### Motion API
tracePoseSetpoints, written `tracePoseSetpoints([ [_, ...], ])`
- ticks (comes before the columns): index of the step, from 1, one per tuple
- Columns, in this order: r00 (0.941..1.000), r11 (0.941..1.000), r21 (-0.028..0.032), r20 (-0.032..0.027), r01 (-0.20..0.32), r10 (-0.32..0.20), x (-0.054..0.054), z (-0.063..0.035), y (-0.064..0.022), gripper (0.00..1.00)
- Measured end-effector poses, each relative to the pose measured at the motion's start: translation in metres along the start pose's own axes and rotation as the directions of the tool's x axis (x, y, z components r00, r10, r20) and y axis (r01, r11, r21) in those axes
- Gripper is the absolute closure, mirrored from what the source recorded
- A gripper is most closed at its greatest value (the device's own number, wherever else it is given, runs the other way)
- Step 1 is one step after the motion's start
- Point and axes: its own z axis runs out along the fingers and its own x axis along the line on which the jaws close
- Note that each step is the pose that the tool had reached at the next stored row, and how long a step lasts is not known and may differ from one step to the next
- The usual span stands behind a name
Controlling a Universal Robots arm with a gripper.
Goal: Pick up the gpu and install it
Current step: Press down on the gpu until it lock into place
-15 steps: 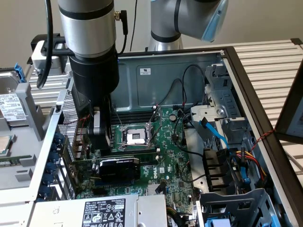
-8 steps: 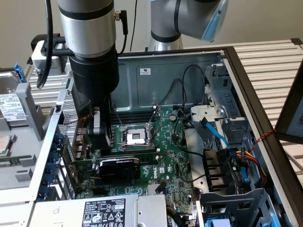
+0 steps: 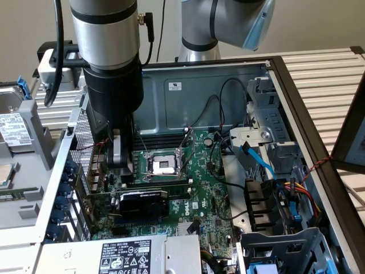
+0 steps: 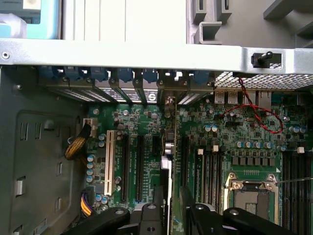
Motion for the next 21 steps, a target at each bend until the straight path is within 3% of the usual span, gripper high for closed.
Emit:
tracePoseSetpoints([
  [4, 1.0, 1.0, 0.0, 0.0001, 0.0, 0.0, 0.0, 0.0, 0.0, 0.89],
  [9, 1.0, 1.0, -0.0001, 0.0, 0.0, 0.0, -0.001, 0.0007, 0.0004, 0.89],
  [13, 1.0, 1.0, 0.0, 0.0, 0.0, 0.0, -0.007, 0.0075, 0.0023, 0.89],
  [17, 1.0, 1.0, -0.0003, -0.0003, 0.0, 0.0, -0.011, 0.014, 0.0141, 0.89],
  [21, 1.0, 1.0, -0.0001, -0.0001, 0.0, 0.0, -0.009, 0.0212, 0.0138, 0.89],
])
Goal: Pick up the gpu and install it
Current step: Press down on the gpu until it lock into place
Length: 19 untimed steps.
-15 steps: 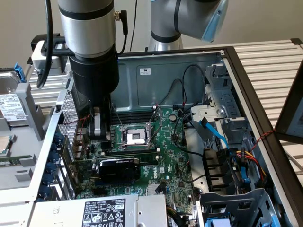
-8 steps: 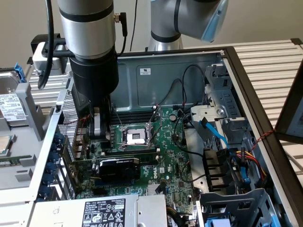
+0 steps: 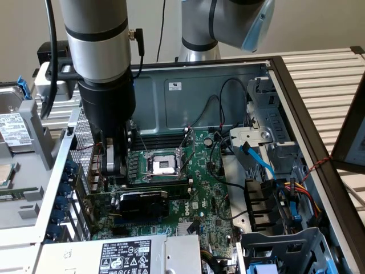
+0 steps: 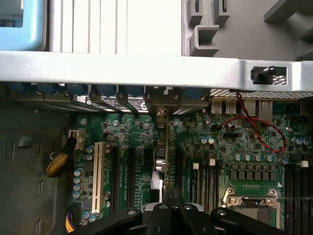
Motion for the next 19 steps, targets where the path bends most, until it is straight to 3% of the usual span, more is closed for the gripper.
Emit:
tracePoseSetpoints([
  [10, 1.0, 1.0, 0.0002, 0.0, 0.0, 0.0, 0.002, 0.0092, -0.0004, 0.89],
  [15, 1.0, 1.0, 0.0067, -0.0078, 0.0, 0.0, 0.003, 0.0131, -0.0006, 0.89],
  [19, 0.9999, 1.0, 0.0073, -0.0115, 0.0, 0.001, 0.003, 0.0157, -0.0006, 0.89],
])
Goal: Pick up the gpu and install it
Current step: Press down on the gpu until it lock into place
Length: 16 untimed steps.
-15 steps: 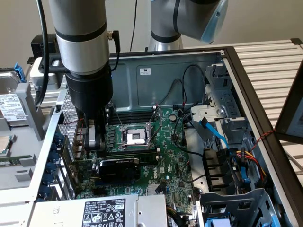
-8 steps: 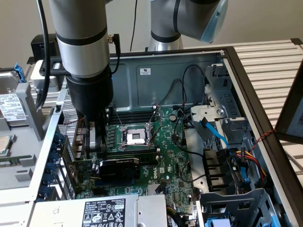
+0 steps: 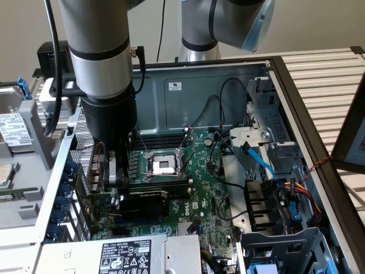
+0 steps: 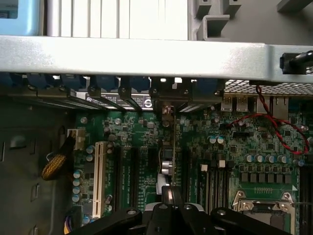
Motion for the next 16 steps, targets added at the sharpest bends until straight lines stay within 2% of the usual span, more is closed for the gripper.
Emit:
tracePoseSetpoints([
  [12, 1.0, 1.0, -0.0023, -0.0012, 0.0, 0.0, 0.0, 0.0024, 0.0, 0.89],
  [16, 1.0, 1.0, -0.0023, -0.0013, 0.0, 0.0, 0.0002, -0.0059, -0.0008, 0.89],
])
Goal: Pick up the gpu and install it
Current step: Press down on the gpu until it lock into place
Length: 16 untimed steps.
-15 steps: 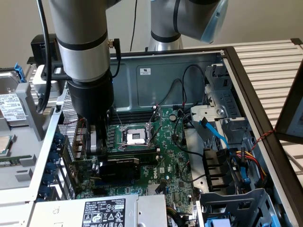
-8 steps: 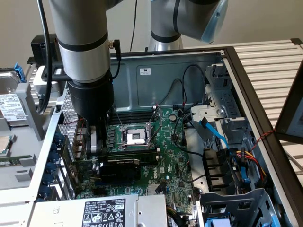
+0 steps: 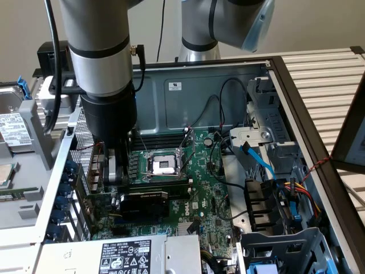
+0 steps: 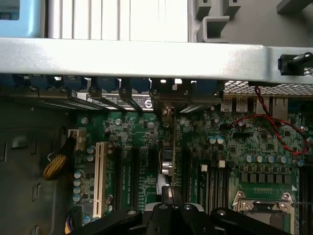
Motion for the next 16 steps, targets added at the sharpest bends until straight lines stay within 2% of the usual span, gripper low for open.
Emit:
tracePoseSetpoints([
  [2, 1.0, 1.0, -0.0001, -0.0001, 0.0, 0.0, 0.002, -0.0046, -0.0026, 0.89],
  [6, 1.0, 1.0, -0.002, -0.0001, 0.0, 0.0, 0.006, -0.0053, -0.0142, 0.89],
  [12, 1.0, 0.9999, -0.0115, 0.0008, 0.0, 0.0, 0.008, -0.0056, -0.028, 0.89],
  [16, 1.0, 0.9998, -0.0184, 0.0011, 0.0, 0.0, 0.008, -0.0007, -0.0286, 0.89],
])
